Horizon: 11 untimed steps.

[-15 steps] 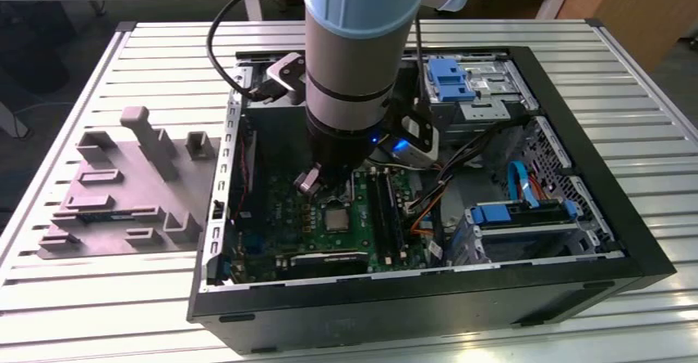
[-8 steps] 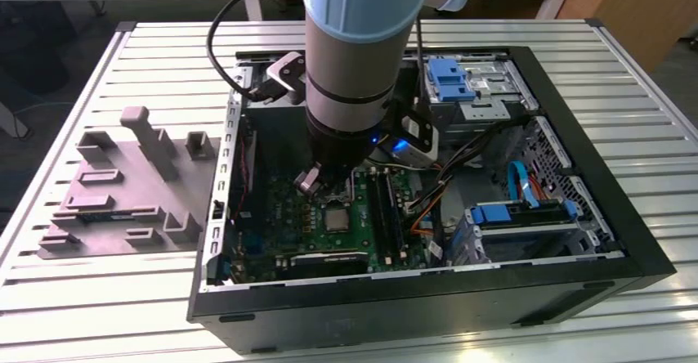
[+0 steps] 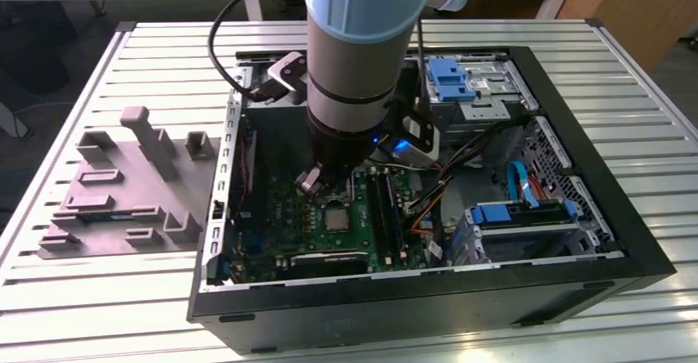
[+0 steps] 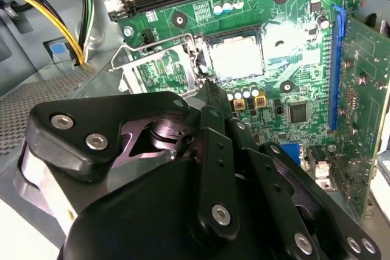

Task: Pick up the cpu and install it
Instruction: 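Close the cpu cover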

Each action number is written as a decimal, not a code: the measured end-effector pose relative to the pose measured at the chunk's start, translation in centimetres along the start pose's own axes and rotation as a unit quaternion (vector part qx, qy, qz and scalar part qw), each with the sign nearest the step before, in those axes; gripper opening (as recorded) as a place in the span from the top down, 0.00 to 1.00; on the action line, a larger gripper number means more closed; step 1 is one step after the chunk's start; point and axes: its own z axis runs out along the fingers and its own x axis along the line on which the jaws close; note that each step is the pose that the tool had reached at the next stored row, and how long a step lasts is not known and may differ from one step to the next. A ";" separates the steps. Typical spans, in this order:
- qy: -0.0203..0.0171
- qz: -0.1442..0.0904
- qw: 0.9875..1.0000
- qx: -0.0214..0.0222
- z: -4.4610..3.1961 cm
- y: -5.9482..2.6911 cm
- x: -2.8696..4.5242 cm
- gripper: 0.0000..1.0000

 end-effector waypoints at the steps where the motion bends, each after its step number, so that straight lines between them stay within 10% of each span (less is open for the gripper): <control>1: 0.000 0.000 1.000 0.000 0.02 -0.11 -0.11 0.89; 11: -0.008 -0.015 1.000 -0.009 0.22 -0.76 -0.71 0.89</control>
